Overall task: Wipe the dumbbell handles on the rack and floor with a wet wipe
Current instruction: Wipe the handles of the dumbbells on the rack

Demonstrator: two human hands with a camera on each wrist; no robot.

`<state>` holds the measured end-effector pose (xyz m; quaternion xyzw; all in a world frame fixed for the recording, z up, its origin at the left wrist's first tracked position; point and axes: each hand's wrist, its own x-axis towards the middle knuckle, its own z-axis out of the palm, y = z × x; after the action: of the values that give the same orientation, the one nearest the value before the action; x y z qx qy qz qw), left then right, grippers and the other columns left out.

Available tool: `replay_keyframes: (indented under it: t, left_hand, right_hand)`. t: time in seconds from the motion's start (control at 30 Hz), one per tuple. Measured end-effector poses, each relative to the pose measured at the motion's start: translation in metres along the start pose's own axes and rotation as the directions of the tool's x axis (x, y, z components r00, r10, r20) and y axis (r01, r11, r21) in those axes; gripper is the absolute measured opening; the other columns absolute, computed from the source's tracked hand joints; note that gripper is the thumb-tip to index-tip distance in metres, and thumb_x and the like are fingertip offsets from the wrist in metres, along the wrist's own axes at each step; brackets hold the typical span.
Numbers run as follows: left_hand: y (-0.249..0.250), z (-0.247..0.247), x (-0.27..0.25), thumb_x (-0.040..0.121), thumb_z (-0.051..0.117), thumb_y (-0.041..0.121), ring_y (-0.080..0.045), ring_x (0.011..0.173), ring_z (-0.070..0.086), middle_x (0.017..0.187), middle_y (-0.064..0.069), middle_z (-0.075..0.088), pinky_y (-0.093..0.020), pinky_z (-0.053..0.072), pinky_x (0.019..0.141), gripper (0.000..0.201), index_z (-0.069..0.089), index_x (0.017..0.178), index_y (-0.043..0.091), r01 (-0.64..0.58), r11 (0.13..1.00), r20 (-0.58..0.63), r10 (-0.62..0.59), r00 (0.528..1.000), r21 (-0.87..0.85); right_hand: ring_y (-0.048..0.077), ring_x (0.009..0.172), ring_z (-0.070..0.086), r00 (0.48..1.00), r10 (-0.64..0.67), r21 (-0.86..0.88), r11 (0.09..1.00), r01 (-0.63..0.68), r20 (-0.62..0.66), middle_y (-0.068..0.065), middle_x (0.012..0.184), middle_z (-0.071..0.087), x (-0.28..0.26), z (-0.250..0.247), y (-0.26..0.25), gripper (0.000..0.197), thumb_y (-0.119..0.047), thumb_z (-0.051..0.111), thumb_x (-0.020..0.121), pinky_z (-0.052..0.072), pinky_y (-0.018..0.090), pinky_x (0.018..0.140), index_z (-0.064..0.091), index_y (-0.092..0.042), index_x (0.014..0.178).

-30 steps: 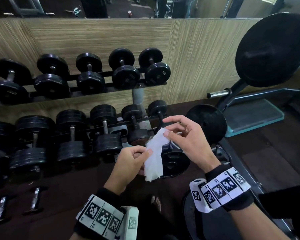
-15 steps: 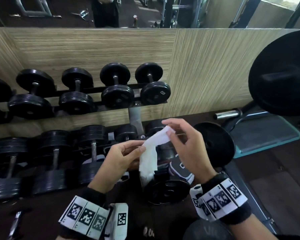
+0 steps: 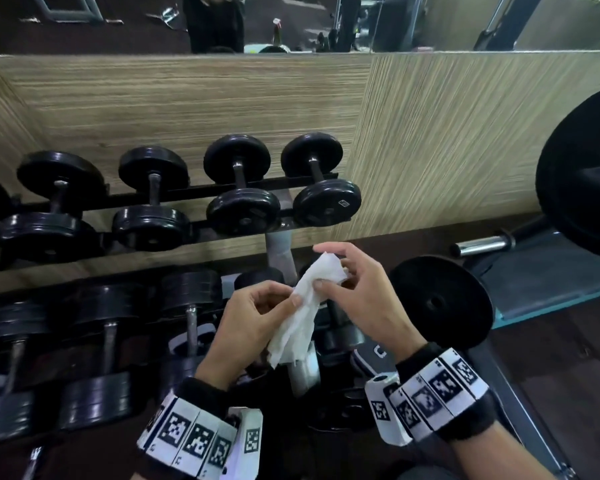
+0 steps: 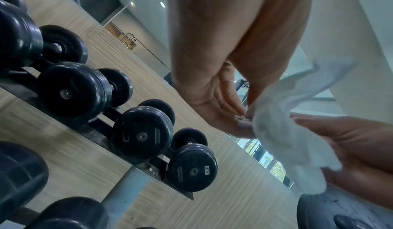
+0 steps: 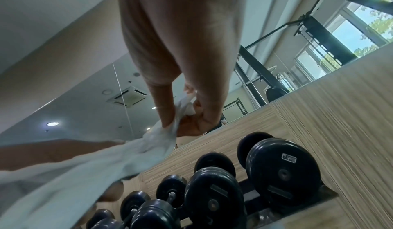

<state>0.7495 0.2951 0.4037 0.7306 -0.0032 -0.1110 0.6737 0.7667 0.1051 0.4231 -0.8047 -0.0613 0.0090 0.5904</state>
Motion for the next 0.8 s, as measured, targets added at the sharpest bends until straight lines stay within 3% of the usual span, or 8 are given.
replay_keyframes:
  t: [0.1,0.2,0.27,0.4,0.53,0.7,0.8]
  left_hand:
    - [0.0,-0.023,0.021,0.093,0.067,0.024,-0.007,0.064,0.064,0.078,0.002,0.073,-0.018,0.048,0.055,0.013,0.076,0.095,0.015,0.082,0.997,0.065,-0.081,0.995,-0.015]
    - [0.002,-0.05,0.042,0.095,0.064,0.021,-0.007,0.052,0.054,0.067,0.0,0.065,-0.016,0.042,0.047,0.017,0.076,0.096,0.01,0.164,0.982,0.087,-0.156,0.984,-0.097]
    - [0.001,-0.069,0.056,0.095,0.065,0.023,-0.009,0.052,0.054,0.068,-0.003,0.065,-0.017,0.043,0.046,0.017,0.077,0.097,0.01,0.187,0.976,0.089,-0.178,0.98,-0.115]
    - [0.004,-0.099,0.081,0.094,0.067,0.022,-0.009,0.059,0.066,0.074,-0.001,0.073,-0.023,0.051,0.052,0.016,0.076,0.098,0.01,0.179,0.966,0.045,-0.174,0.984,-0.186]
    - [0.001,-0.124,0.102,0.09,0.069,0.018,-0.026,0.082,0.074,0.091,-0.011,0.077,-0.03,0.058,0.063,0.016,0.075,0.102,0.008,0.151,0.96,0.001,-0.155,0.988,-0.235]
    - [-0.001,-0.143,0.11,0.091,0.068,0.008,-0.025,0.099,0.072,0.105,-0.011,0.075,-0.035,0.059,0.087,0.023,0.071,0.113,0.006,0.113,0.971,0.173,-0.077,0.982,-0.211]
    - [-0.008,-0.143,0.111,0.097,0.06,0.012,-0.023,0.099,0.071,0.103,-0.007,0.075,-0.034,0.057,0.091,0.019,0.072,0.111,0.006,0.111,0.983,0.278,-0.067,0.958,-0.144]
  right_hand:
    - [0.014,0.09,0.064,0.999,-0.03,-0.06,0.998,0.029,-0.02,-0.005,0.098,0.069,0.029,0.013,-0.004,0.048,-0.003,0.072,0.085,0.053,0.023,0.08,0.065,-0.036,0.119]
    - [0.007,0.097,0.064,0.998,-0.066,-0.099,0.993,0.064,-0.016,-0.014,0.104,0.069,0.057,0.033,-0.015,0.048,0.001,0.071,0.086,0.049,0.016,0.084,0.065,-0.03,0.123]
    - [0.003,0.1,0.063,0.995,-0.098,-0.144,0.985,0.094,-0.019,-0.018,0.105,0.067,0.072,0.05,-0.02,0.049,0.002,0.069,0.087,0.048,0.015,0.087,0.064,-0.028,0.126]
    - [0.006,0.104,0.06,0.982,-0.189,-0.276,0.942,0.19,0.028,-0.022,0.102,0.064,0.093,0.084,-0.026,0.046,-0.004,0.07,0.087,0.048,0.019,0.09,0.066,-0.031,0.124]
    - [0.005,0.105,0.059,0.96,-0.265,-0.332,0.901,0.28,0.092,-0.02,0.102,0.068,0.107,0.106,-0.023,0.034,-0.001,0.071,0.084,0.047,0.018,0.089,0.074,-0.021,0.112]
    - [0.01,0.095,0.067,0.985,-0.153,-0.203,0.97,0.134,-0.081,-0.013,0.097,0.073,0.123,0.112,-0.028,0.025,-0.002,0.07,0.089,0.055,0.025,0.079,0.076,-0.022,0.103]
    - [0.009,0.085,0.066,0.984,-0.124,-0.193,0.976,0.098,-0.129,-0.016,0.088,0.072,0.129,0.111,-0.036,0.021,-0.006,0.069,0.091,0.053,0.024,0.074,0.076,-0.024,0.1]
